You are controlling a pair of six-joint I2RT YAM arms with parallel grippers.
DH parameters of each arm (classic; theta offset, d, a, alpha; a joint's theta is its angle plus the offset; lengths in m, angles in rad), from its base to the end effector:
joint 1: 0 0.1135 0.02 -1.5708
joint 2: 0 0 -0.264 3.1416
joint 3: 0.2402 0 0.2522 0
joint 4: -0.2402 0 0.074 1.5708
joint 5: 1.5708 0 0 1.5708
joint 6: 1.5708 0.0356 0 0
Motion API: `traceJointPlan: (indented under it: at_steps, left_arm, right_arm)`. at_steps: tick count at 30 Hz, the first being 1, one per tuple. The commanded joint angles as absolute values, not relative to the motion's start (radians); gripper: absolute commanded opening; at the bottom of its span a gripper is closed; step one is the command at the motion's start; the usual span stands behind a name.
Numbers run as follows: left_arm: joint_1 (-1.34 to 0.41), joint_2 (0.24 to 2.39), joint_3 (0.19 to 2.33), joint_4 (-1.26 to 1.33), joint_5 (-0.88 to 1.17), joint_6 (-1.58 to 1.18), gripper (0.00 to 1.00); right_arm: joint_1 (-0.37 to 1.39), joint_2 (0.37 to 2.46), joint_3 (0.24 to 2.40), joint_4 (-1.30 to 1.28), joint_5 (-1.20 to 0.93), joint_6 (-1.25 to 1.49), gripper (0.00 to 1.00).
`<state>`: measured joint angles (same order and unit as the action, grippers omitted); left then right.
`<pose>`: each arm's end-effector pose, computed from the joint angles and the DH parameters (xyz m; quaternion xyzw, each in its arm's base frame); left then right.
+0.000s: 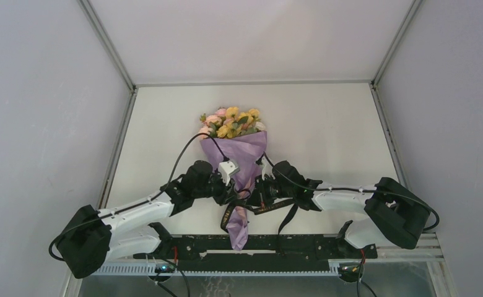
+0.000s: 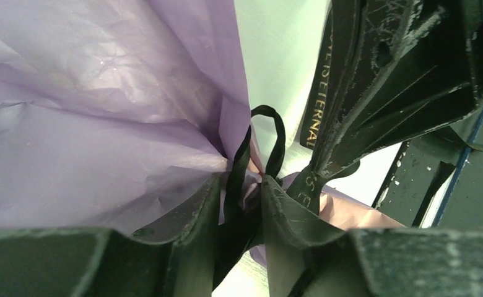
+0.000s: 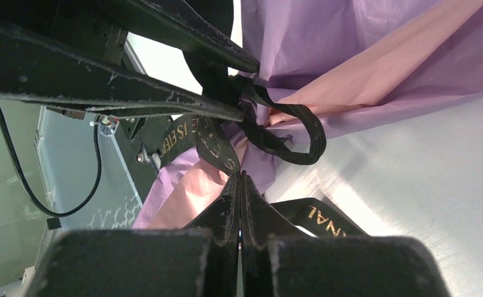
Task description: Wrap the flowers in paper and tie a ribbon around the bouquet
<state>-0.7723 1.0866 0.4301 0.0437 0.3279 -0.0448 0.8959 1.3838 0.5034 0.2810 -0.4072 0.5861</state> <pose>0.1466 -0.1588 0.1832 0.3818 0.7915 -0.3136 0.3597 0.1522 0.2128 0.1621 -0.2269 0.8412 0.4405 0.2166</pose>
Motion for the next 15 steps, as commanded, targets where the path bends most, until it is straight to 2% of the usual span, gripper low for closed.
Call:
traceJointPlan:
  at_steps: [1,7,15]
  left_arm:
    - [-0.779,1.093,0.423,0.106,0.315,-0.037,0.31]
    - [-0.778,1.096,0.41,0.121,0.321,-0.033,0.01]
    - [-0.778,0.998,0.465,0.042,0.388,-0.047,0.0]
  right_arm:
    - [0.89,1.366,0.507,0.339,-0.424,0.599,0.0]
    - [0.885,1.37,0.496,0.358,-0.423,0.615,0.0]
    - [0.908,1.354,0.474,0.433,-0.292,0.666,0.0]
